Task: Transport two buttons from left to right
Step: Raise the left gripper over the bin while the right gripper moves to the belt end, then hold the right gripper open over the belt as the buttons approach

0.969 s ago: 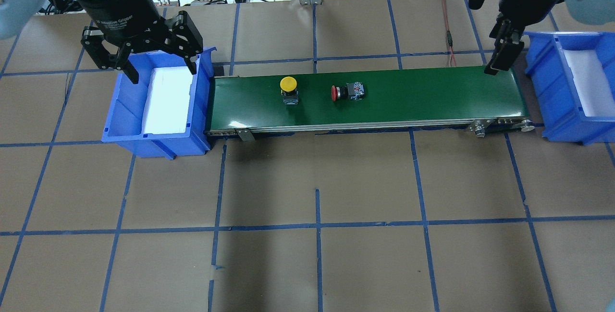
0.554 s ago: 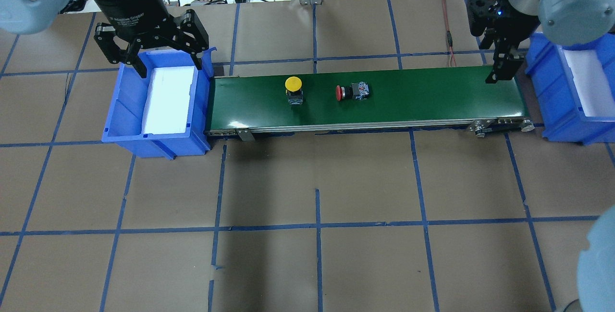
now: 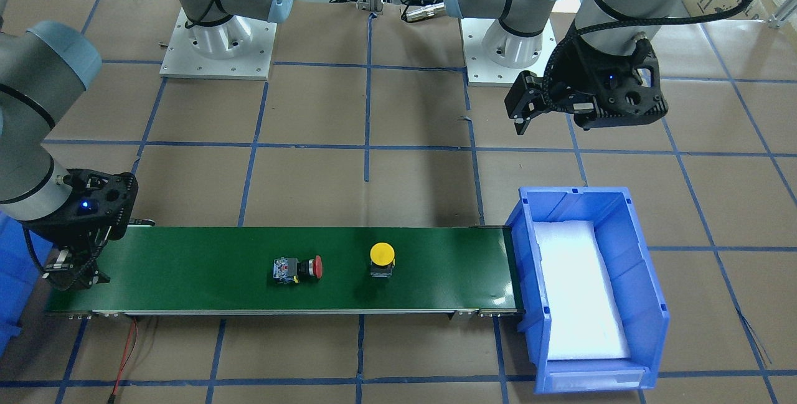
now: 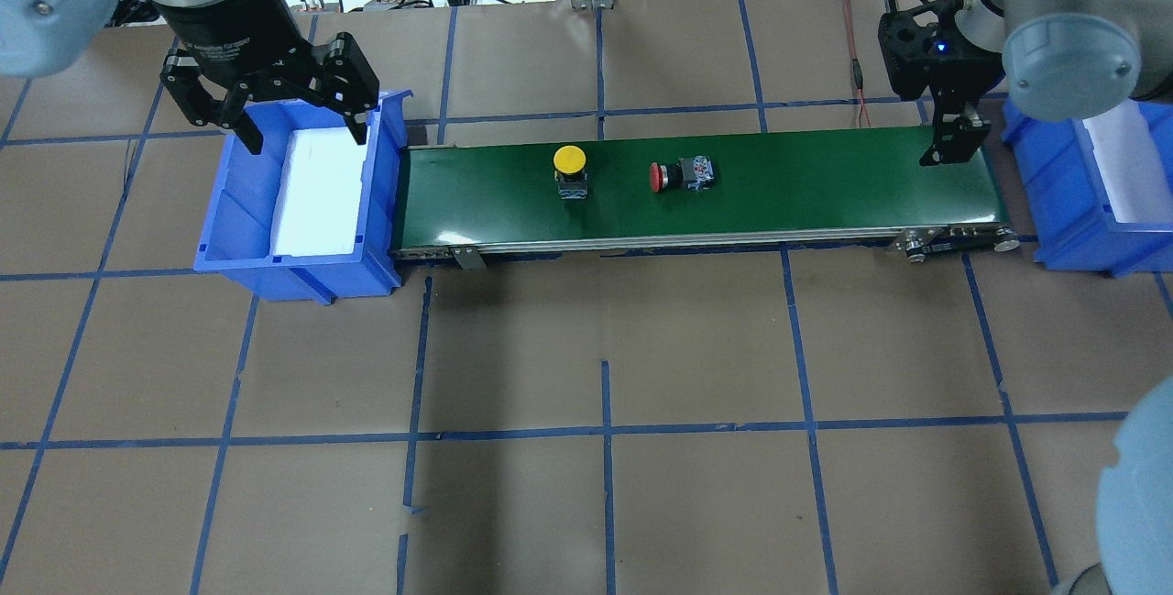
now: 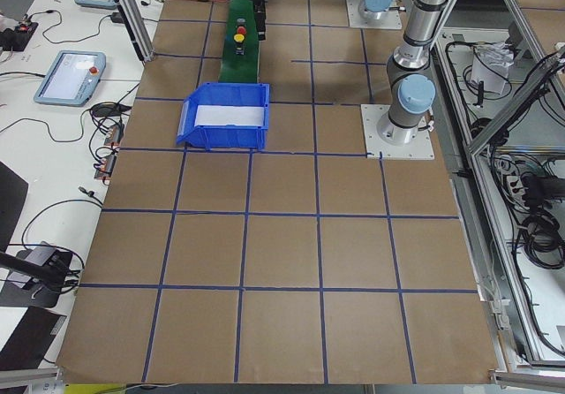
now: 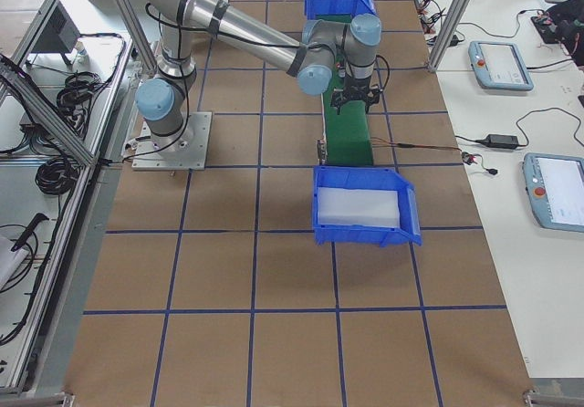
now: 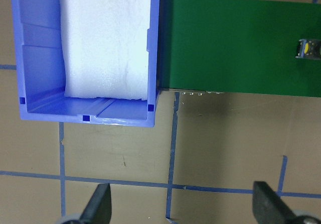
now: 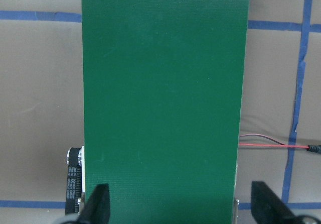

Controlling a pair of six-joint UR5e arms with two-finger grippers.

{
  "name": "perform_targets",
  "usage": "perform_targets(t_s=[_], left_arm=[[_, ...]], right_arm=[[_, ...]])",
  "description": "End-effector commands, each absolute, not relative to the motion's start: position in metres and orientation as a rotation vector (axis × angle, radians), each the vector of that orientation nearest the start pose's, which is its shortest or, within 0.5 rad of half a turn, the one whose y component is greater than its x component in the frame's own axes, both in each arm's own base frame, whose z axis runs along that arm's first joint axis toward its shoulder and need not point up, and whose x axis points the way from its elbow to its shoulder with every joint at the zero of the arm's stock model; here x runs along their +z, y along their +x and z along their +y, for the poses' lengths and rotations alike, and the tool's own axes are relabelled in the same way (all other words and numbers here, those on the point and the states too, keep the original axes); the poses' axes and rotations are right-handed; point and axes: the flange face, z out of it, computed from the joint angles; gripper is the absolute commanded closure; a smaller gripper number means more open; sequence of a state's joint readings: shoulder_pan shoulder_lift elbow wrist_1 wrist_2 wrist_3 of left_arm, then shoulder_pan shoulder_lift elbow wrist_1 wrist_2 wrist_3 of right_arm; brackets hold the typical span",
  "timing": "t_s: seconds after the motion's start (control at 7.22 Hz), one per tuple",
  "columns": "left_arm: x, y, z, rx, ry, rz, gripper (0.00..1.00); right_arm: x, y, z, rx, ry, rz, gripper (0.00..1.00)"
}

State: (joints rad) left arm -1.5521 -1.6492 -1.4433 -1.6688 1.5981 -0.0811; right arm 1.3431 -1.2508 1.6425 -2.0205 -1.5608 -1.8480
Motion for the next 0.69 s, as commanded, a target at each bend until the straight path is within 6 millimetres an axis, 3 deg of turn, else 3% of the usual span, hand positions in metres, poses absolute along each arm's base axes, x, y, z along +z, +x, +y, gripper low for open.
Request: perform_targets(t_s=[0.0,0.55], left_arm=[[0.5053,-0.0972,-0.5218,0.064,-0.223,3.105,0.0],[0.4964,-0.1008,-0.5266,0.092,-0.232,3.103,0.0]], right_arm=[[0.3207,-0.0038,-0.6175,-0.067,-2.327,2.184,0.01],[0.3115,-0.0025,-0.6209,-0.054,-2.322,2.19,0.01]])
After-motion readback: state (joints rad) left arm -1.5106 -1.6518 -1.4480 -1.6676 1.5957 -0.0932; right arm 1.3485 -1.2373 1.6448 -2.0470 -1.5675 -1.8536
